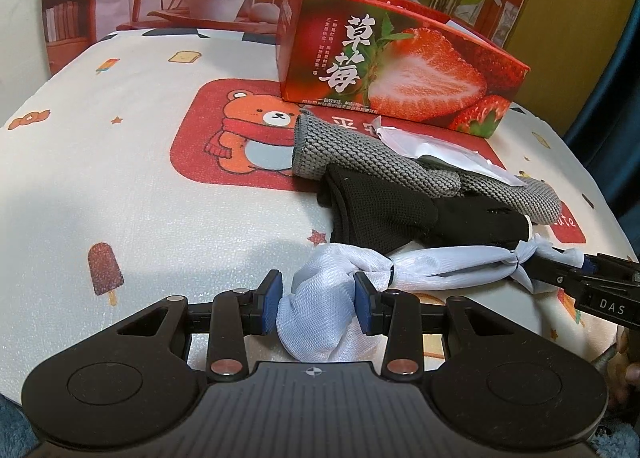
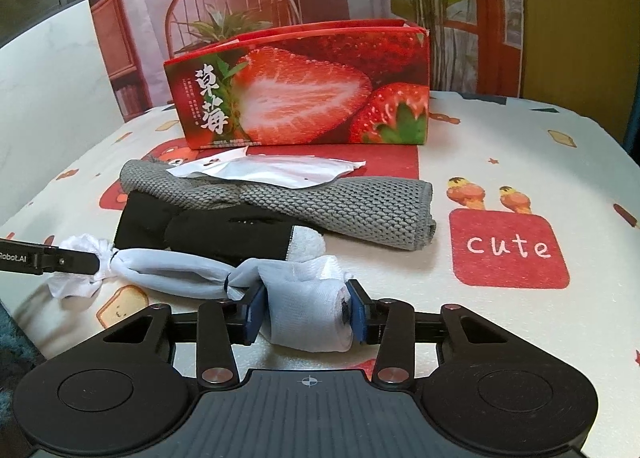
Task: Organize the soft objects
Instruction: 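Carry the white socks into the red box and open both tools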
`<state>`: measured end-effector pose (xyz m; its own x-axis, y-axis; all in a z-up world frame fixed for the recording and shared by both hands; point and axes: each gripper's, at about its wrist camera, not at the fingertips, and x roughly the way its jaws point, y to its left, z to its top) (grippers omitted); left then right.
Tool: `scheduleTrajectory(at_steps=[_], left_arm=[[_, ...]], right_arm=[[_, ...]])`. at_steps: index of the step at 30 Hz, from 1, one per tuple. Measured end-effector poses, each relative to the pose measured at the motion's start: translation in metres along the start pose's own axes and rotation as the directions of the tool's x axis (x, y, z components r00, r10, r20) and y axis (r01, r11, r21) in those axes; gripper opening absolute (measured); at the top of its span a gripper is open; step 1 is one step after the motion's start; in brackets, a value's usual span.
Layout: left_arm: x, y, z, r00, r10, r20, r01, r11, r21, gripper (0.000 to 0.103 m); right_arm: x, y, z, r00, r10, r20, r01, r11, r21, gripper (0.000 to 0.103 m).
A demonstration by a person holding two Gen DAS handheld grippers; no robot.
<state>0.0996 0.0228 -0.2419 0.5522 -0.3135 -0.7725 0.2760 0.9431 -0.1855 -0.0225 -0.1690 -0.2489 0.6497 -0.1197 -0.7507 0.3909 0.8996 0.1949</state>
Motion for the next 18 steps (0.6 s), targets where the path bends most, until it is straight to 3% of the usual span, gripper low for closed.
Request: scheduleTrajectory(at_steps=[7,18], left_arm=[[-0.0013,0.0026,-0.0007,1.0,-0.025,0.0,0.025,1.0,-0.017,0.033],[-0.0013,0.0015,-0.0018,0.999,-0.046,-0.004,0.046,0.999,-0.007,0.029]], right_arm=[[-0.0015,0.0051,0.0003,0.999,0.034,0.008,-0.033,0.999,-0.029,0.023],[-0.0008,0.0054,0.0004,0.999,0.043,0.01,-0.043,0.999,-0.03,0.022]])
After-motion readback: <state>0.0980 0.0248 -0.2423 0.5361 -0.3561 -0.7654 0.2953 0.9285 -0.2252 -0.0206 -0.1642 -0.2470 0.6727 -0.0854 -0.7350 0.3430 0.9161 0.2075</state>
